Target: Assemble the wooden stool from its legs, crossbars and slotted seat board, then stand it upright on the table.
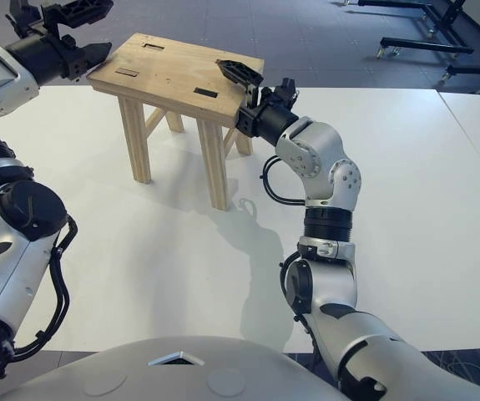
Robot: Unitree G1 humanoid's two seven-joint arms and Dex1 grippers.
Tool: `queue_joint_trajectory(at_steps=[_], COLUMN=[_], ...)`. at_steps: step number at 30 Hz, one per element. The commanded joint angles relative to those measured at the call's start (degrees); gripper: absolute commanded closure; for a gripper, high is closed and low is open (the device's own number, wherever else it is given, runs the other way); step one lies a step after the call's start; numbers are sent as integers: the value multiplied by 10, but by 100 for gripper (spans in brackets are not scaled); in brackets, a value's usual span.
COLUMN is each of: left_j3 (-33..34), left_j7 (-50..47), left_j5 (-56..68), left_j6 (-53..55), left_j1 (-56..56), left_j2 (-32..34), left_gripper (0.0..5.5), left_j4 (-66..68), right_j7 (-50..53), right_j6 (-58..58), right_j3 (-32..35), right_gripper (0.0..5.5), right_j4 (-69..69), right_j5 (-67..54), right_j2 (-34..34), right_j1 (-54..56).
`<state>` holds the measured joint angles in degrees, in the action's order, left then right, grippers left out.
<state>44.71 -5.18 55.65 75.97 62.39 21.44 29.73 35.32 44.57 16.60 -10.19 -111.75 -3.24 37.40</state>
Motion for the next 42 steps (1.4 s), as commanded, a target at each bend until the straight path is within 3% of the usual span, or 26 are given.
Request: queue_joint_trajectory(at_steps=[1,3,14,16,18,23,26,29,32,35,42], left_j3=[3,9,-14,-22,-42,-246,-295,-303,-283,-263,-264], left_j7=[-2,1,65,78,107,318,403,389,285,182,155], left_j5=[-4,-6,-59,-69,-88,-204,-252,-295,-339,-363,-380], left_j6=[-7,-10,-64,-65,-64,-214,-335,-449,-537,-578,-607], left_j1=[-16,-22,-28,-40,-87,-334,-449,-496,-482,-459,-457], left_j2=[14,28,138,150,174,228,222,174,113,54,22], left_gripper=[125,125,125,125,125,125,125,125,125,125,125], left_j4=[-2,3,88,91,74,-121,-199,-210,-189,-210,-214], right_j7=[28,41,90,81,40,-188,-267,-216,-114,-118,-199], right_j6=[2,12,91,108,135,129,30,-113,-202,-249,-265], right_j3=[25,39,97,96,98,90,49,-53,-136,-143,-96], right_gripper=[47,12,12,12,12,12,12,12,12,12,12], right_j4=[30,43,116,119,140,251,298,321,310,285,230], right_j5=[-12,-12,-12,-12,3,266,476,734,919,961,940], right_j2=[3,3,-32,-56,-135,-301,-358,-335,-264,-217,-156], right_j1=[34,39,-68,-90,-143,-306,-372,-406,-393,-346,-302])
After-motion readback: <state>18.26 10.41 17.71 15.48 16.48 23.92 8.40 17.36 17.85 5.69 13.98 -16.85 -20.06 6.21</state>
